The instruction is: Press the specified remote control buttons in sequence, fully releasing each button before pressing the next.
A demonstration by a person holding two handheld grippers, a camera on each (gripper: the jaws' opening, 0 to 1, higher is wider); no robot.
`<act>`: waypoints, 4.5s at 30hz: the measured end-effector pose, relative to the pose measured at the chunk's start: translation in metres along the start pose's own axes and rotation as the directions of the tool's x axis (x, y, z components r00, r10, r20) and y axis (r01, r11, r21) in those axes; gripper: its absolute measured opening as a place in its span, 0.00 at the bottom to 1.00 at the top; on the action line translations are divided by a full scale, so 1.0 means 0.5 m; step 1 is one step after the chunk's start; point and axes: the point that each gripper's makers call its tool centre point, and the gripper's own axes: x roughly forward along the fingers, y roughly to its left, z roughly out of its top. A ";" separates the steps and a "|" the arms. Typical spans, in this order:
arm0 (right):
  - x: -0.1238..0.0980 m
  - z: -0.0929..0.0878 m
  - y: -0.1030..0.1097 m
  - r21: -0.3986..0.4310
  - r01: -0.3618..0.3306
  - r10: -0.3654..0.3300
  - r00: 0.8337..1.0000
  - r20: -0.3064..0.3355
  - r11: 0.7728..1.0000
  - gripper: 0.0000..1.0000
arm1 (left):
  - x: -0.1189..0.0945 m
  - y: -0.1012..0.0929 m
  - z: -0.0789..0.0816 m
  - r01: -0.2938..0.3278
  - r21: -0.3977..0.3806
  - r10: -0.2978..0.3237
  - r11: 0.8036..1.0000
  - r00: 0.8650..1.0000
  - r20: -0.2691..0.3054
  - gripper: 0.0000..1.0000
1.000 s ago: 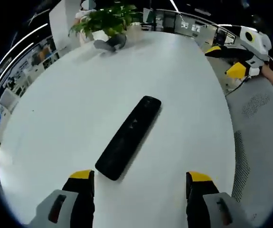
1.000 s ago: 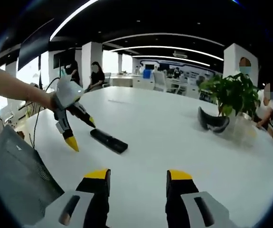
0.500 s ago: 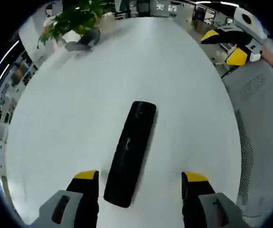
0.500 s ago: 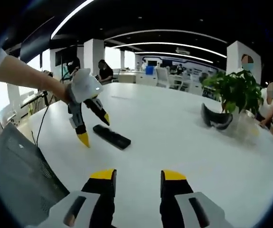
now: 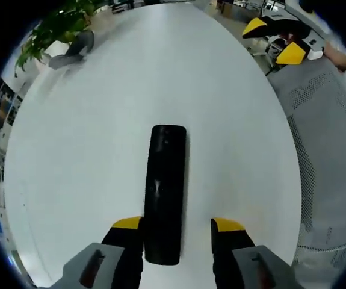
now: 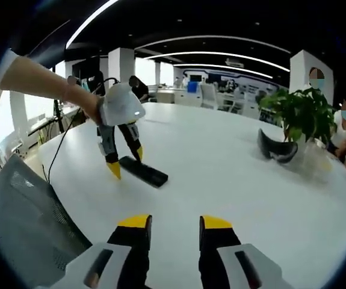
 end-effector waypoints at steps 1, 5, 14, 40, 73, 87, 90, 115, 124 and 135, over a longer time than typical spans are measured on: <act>0.000 0.000 0.000 0.000 -0.001 0.001 1.000 -0.001 1.000 0.28 | 0.000 0.000 0.000 0.000 0.000 0.000 1.000 1.000 -0.002 0.41; 0.000 -0.001 0.001 0.001 -0.002 0.002 1.000 -0.002 1.000 0.27 | -0.001 -0.007 -0.006 0.010 0.047 -0.009 0.999 1.000 -0.025 0.26; 0.000 -0.003 0.001 0.005 -0.004 0.004 1.000 -0.008 1.000 0.26 | 0.001 -0.004 -0.008 -0.006 0.038 0.007 0.999 0.999 -0.038 0.25; 0.004 -0.010 0.005 -0.002 -0.026 0.025 0.999 -0.023 1.000 0.23 | 0.000 -0.040 -0.011 -0.019 -0.014 0.020 1.000 0.999 0.026 0.24; 0.008 -0.024 0.016 -0.009 -0.055 0.055 0.997 -0.062 0.998 0.20 | -0.001 -0.062 -0.007 -0.035 -0.069 0.041 0.997 0.995 0.089 0.24; 0.008 -0.026 0.017 -0.006 -0.058 0.057 0.996 -0.069 0.998 0.20 | -0.001 -0.081 -0.005 -0.037 -0.094 0.045 0.995 0.995 0.090 0.24; 0.009 -0.026 0.018 -0.009 -0.062 0.061 0.996 -0.072 0.998 0.20 | -0.001 -0.085 -0.005 -0.037 -0.092 0.045 0.995 0.995 0.092 0.24; 0.015 -0.038 0.033 -0.024 -0.104 0.101 0.989 -0.108 0.994 0.19 | -0.003 -0.131 -0.002 -0.038 -0.108 0.059 0.993 0.980 0.190 0.24; 0.015 -0.041 0.037 -0.027 -0.116 0.112 0.987 -0.118 0.993 0.18 | -0.002 -0.141 -0.001 -0.039 -0.112 0.063 0.993 0.973 0.223 0.24; 0.016 -0.044 0.042 -0.028 -0.130 0.126 0.984 -0.128 0.991 0.17 | -0.003 -0.164 -0.001 -0.044 -0.151 0.084 0.988 0.958 0.273 0.24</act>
